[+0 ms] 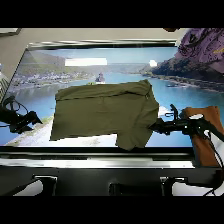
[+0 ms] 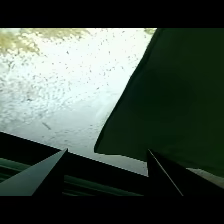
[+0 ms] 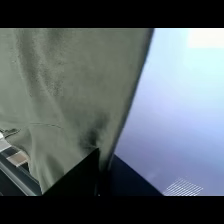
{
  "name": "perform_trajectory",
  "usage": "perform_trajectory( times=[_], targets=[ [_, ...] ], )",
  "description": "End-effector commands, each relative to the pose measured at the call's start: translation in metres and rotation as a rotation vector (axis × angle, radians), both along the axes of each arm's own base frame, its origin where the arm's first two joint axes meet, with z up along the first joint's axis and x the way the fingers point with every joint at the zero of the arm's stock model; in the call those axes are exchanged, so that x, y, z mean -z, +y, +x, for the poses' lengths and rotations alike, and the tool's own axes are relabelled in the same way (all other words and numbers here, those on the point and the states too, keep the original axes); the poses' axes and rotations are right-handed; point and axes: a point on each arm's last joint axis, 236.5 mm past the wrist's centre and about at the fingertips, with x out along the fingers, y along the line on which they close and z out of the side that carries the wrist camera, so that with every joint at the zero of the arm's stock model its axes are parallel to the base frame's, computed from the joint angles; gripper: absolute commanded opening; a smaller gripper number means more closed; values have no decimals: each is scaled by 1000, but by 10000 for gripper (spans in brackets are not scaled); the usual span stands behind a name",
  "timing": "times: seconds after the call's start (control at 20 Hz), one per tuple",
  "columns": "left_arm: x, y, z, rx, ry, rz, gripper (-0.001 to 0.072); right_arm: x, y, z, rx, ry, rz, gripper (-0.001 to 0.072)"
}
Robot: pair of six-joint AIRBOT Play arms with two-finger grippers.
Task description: Fold the clothes and pants, and hang the long-sleeved shirts on hangers.
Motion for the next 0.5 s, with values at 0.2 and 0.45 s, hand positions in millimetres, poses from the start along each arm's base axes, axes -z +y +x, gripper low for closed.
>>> perform_trajectory(
  times=[0.2,0.45],
  targets=[
    [27,-20,-27,-97,-164,-325,577,-27,1,8,30,-48,-1,29],
    [59,-33,-52,-105,-102,-373,578,-35,0,10,55,-48,-1,29]
  ],
)
